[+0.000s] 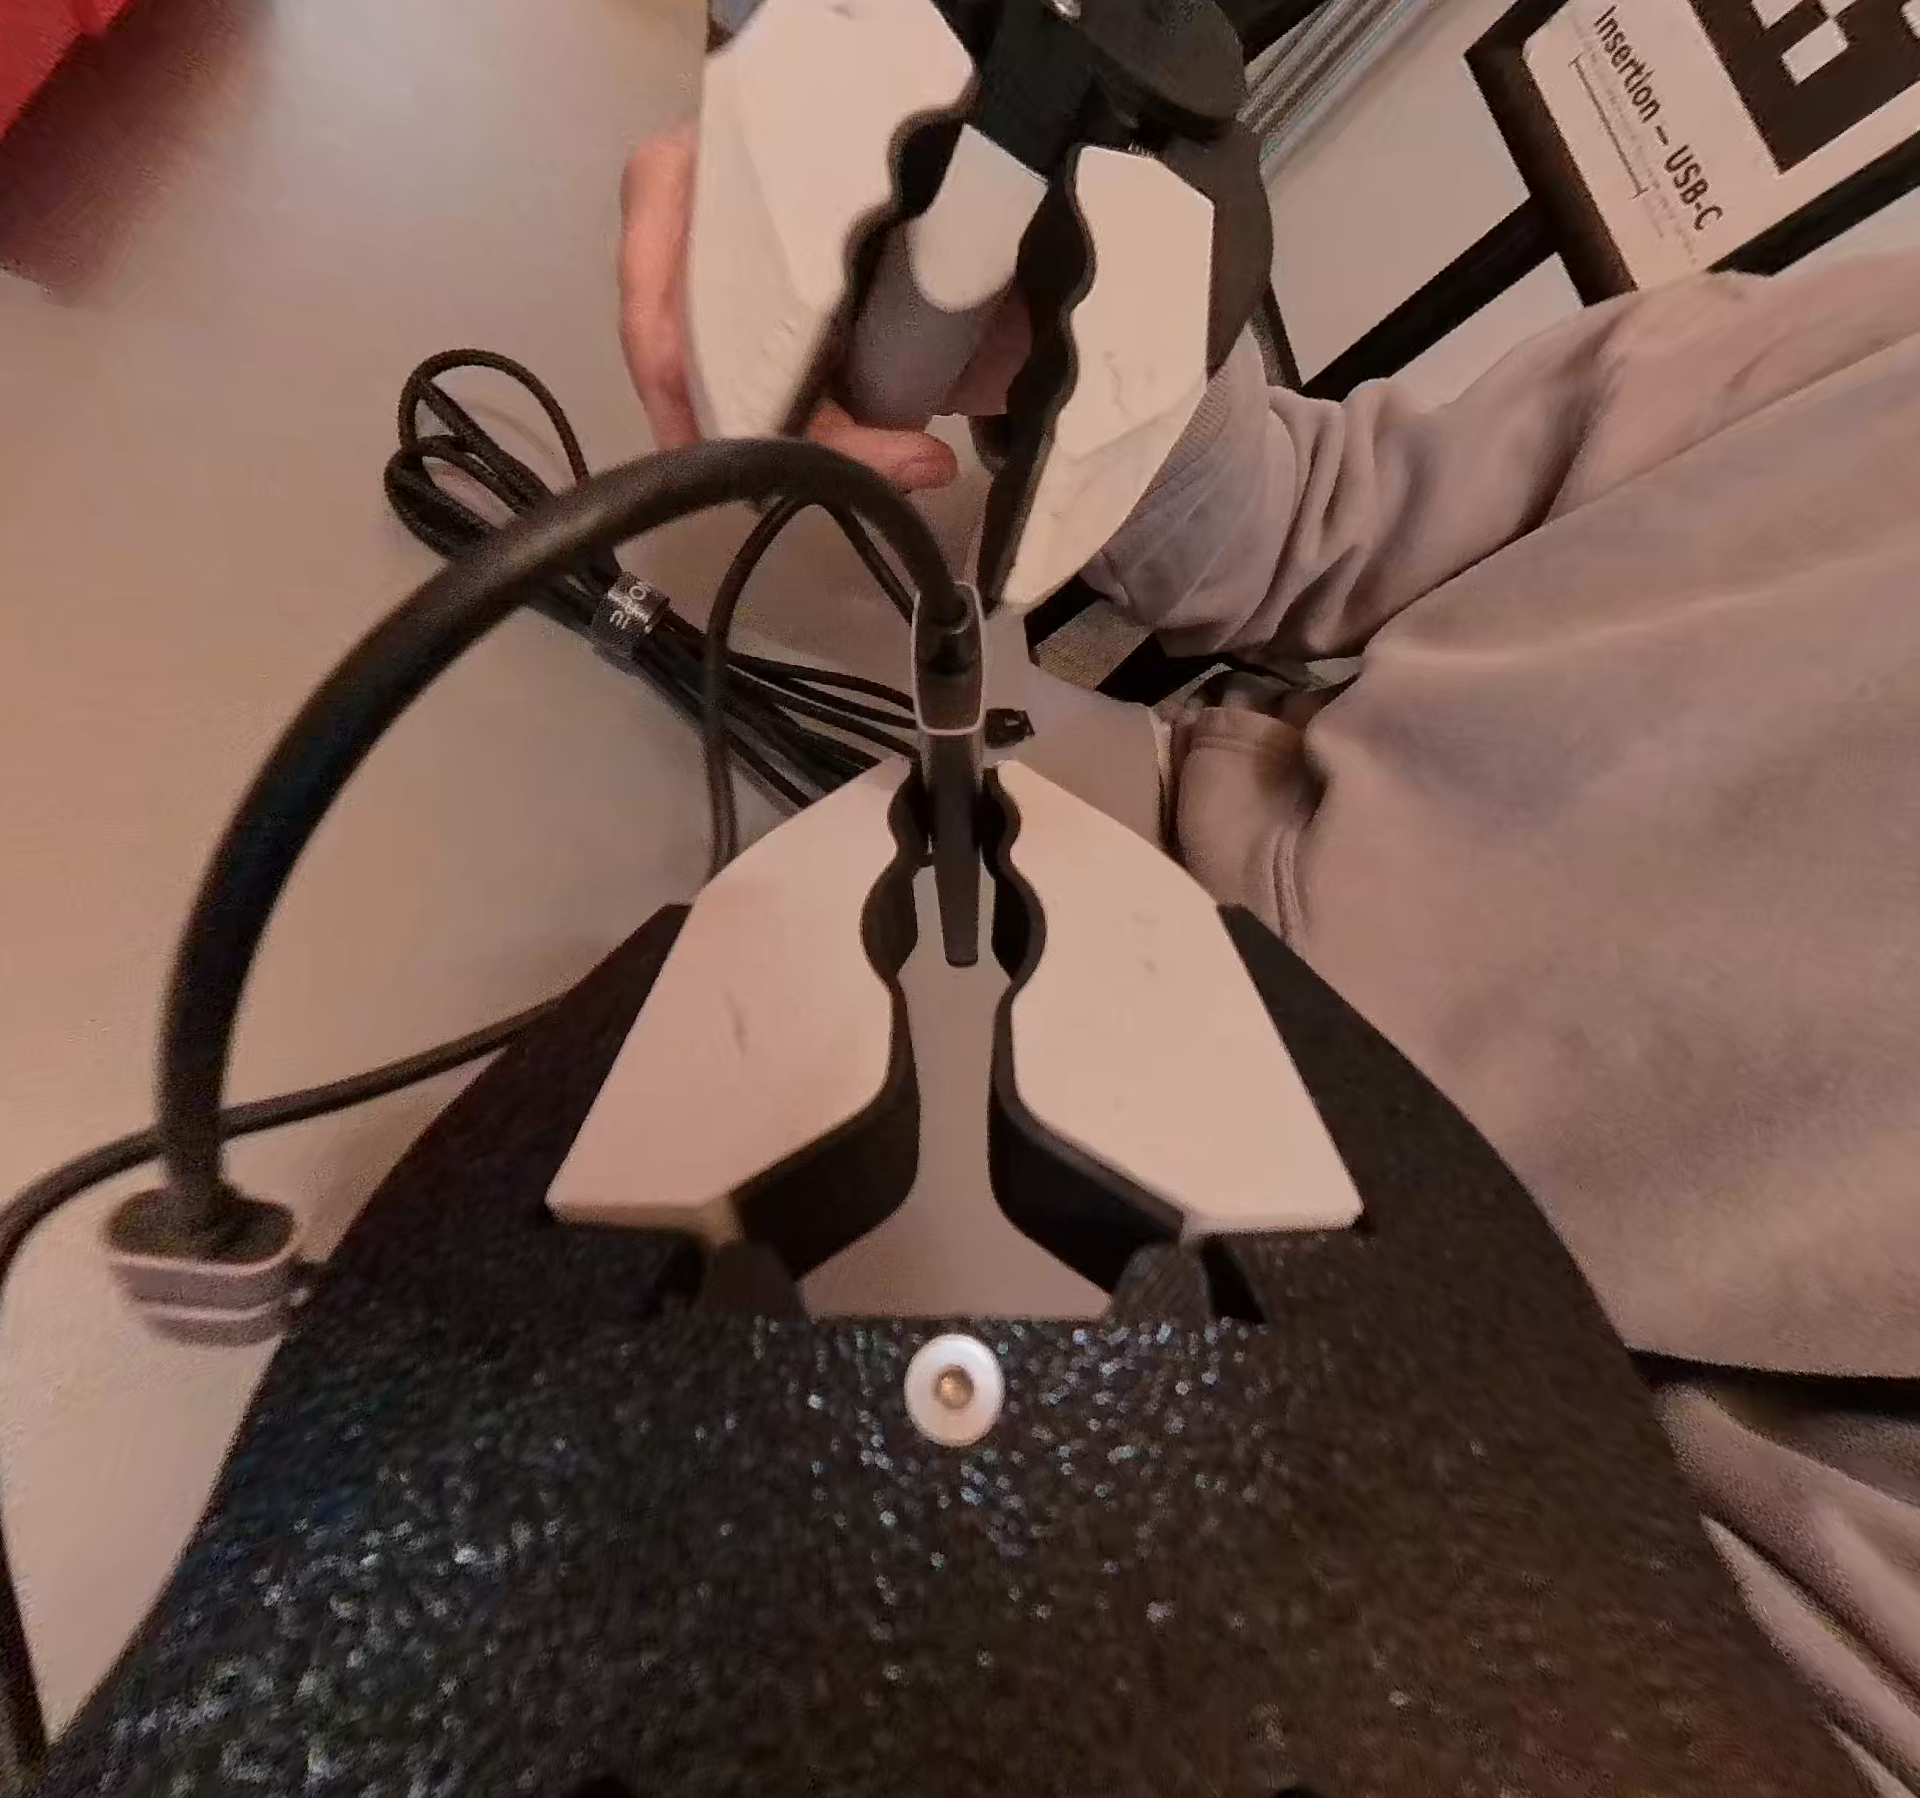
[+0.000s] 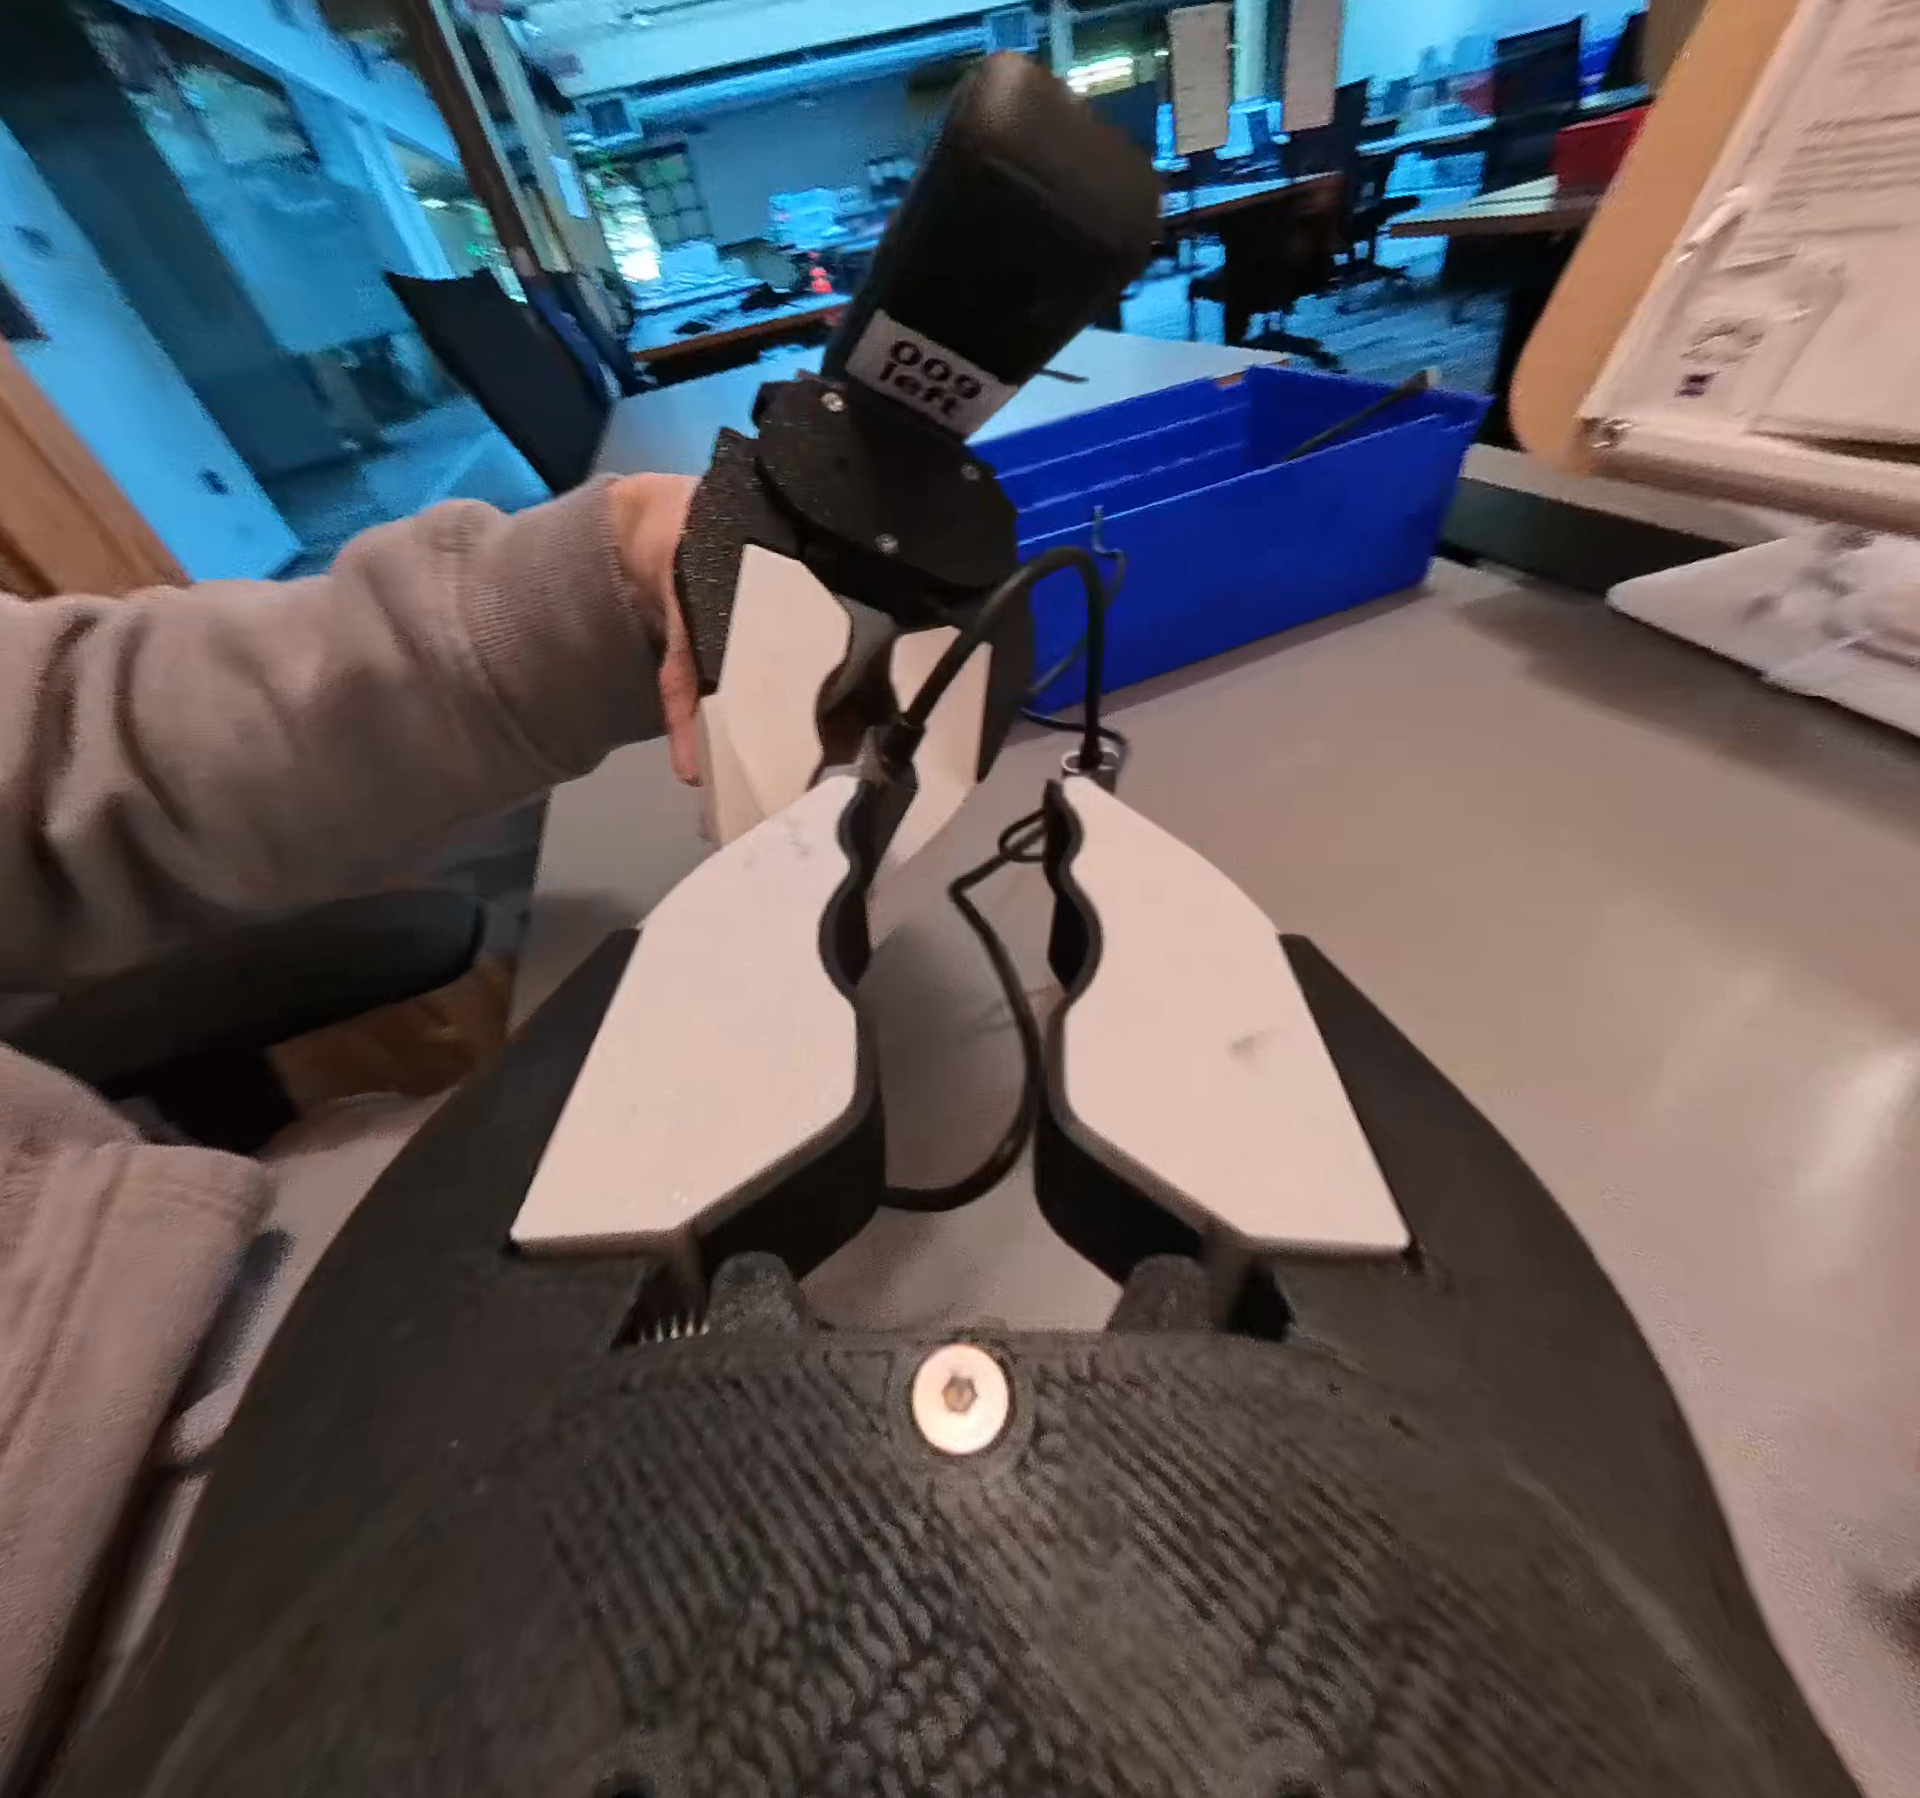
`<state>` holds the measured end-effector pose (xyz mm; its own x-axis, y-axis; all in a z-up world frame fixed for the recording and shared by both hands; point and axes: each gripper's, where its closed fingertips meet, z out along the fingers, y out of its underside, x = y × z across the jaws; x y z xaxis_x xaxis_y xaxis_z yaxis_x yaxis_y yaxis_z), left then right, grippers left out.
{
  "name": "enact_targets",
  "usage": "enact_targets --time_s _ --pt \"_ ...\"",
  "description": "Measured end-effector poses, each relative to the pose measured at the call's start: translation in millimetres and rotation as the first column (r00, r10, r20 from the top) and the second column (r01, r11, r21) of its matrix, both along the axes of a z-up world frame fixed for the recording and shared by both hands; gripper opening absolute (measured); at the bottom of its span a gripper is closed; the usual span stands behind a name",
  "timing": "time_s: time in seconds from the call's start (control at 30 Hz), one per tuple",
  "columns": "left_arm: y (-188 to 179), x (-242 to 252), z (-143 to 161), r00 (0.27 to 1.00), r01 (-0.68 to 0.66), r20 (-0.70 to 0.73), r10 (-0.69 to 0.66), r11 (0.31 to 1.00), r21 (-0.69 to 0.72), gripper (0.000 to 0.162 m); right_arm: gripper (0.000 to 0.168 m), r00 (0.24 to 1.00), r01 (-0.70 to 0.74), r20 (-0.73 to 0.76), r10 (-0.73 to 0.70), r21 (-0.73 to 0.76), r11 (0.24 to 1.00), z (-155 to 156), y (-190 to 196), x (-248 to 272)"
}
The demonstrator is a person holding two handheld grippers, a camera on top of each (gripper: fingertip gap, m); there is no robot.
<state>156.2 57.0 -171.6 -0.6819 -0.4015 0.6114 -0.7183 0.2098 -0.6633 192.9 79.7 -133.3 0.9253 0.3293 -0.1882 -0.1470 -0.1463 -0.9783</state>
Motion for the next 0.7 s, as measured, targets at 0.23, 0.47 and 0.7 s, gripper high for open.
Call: enact_targets --time_s 0.23,0.47,0.7 --pt "-1 5 -12 0.999 0.038 -0.021 -0.036 0.996 0.086 0.009 0.017 0.993 -0.092 0.069 0.099 -0.093 0.991 -19 1 -16" --pt "6 28 -15 0.984 -0.068 0.173 0.039 0.984 0.165 0.012 0.011 0.997 -0.043 -0.066 0.038 -0.081 0.996 -16 5 2" --pt "-1 30 10 0.968 -0.094 0.234 0.094 0.996 -0.015 0.023 0.010 0.964 -0.133 -0.236 0.119 -0.047 0.990 -8 0 1"
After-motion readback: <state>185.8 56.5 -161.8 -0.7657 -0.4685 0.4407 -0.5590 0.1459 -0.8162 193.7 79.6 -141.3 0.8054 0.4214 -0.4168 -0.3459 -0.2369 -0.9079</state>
